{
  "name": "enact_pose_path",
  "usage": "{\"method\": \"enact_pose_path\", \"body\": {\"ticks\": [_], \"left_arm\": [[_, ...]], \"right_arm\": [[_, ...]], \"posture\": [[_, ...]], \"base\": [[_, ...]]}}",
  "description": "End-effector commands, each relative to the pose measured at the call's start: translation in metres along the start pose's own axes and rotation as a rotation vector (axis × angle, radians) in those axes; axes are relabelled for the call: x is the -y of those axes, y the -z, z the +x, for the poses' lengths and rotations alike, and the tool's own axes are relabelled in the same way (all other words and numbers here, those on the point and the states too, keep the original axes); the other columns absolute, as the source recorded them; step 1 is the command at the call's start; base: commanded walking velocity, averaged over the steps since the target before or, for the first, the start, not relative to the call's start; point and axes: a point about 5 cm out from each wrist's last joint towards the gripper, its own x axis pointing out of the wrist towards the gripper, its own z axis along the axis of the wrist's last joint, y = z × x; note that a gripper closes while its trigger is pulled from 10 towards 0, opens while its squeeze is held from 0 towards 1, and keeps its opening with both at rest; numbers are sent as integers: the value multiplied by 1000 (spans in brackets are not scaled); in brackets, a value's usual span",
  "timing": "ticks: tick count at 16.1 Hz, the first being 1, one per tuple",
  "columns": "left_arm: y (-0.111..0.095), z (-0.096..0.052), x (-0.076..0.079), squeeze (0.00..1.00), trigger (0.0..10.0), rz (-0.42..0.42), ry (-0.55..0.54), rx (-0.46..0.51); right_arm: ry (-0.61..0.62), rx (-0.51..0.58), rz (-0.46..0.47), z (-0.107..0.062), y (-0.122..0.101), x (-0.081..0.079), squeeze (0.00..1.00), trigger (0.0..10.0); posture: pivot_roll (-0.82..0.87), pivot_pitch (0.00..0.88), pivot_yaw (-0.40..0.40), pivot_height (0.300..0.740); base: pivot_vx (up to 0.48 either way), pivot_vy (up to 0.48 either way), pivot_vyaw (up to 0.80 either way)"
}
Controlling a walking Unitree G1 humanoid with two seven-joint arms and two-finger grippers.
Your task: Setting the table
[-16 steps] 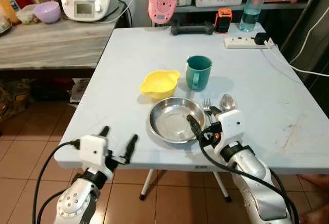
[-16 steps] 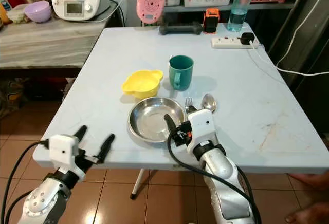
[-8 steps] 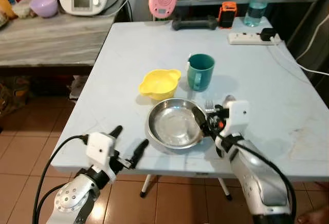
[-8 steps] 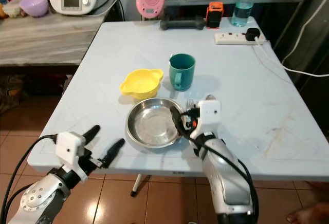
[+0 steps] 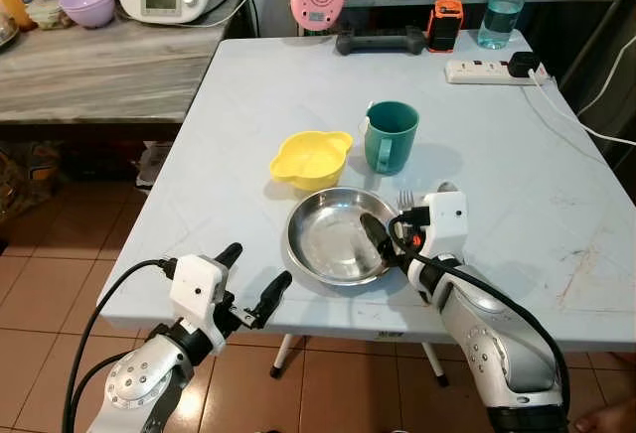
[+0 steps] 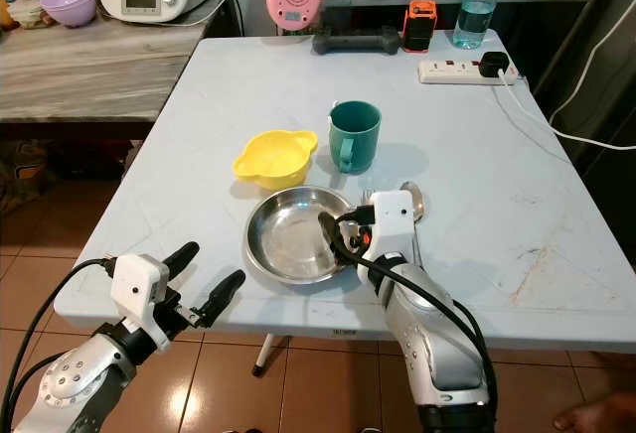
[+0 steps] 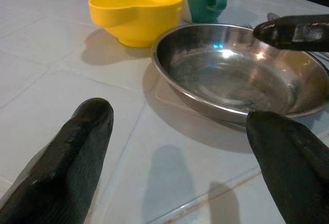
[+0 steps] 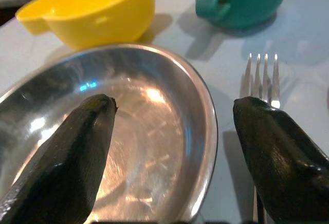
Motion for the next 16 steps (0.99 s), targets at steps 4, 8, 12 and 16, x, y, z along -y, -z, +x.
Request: {"method": "enact_pose_path", "body": {"ticks": [4, 8, 12, 16], "left_arm": [[0, 0, 6, 0, 10000, 15, 64, -9], [0, 1, 10, 0, 10000, 4, 112, -6], [-3, 2, 10, 0, 10000, 4, 113, 7], [-5, 3, 10, 0, 10000, 8, 118, 7]], "right_arm": [[10, -35, 1, -1, 1, 1, 0, 10000], [11, -66, 3, 1, 4, 1, 0, 10000], [15, -116, 32, 4, 10, 0, 0, 0], [0, -128, 36, 6, 9, -3, 0, 0]], "posture": [[-78, 135, 56, 740], [-78, 133, 55, 740], [-75, 135, 55, 740], [-71, 132, 52, 740]], "base": [[0, 0, 0], [0, 0, 0], [0, 0, 0], [0, 0, 0]]}}
